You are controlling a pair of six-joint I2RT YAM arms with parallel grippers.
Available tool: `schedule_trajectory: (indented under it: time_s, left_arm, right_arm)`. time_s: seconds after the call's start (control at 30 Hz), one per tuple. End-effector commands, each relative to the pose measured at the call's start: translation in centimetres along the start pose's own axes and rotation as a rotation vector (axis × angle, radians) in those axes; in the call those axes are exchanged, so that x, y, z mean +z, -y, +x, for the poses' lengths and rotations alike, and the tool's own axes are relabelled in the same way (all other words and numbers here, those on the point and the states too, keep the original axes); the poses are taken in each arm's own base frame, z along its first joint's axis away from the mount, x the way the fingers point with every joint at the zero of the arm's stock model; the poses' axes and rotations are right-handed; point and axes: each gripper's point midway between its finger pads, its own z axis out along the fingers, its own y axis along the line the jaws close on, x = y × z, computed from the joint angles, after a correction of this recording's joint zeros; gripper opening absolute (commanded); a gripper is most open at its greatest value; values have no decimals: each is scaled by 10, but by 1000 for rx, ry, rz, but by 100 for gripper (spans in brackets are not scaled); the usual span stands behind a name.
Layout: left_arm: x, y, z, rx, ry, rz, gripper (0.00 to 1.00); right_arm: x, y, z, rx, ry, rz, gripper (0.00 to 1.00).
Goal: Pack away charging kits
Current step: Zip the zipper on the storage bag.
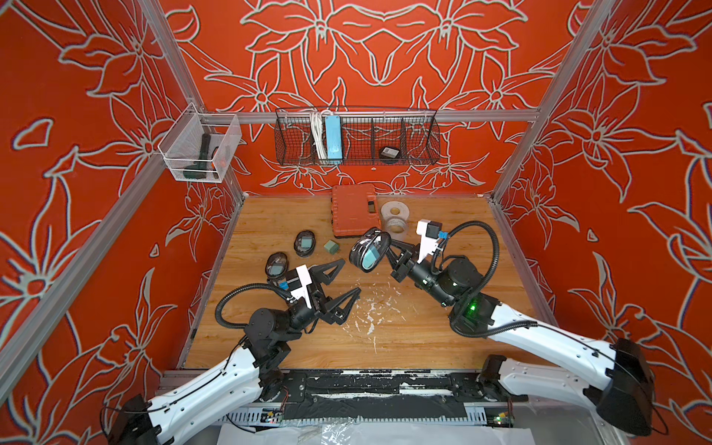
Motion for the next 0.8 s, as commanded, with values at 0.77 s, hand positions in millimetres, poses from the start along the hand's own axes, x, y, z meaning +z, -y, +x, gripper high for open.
schedule_trajectory:
  time_s: [0.77]
  left_arm:
    - [7, -9, -13, 21, 32, -61, 64]
  right_arm:
    - [15, -39, 42, 185, 35, -97, 0]
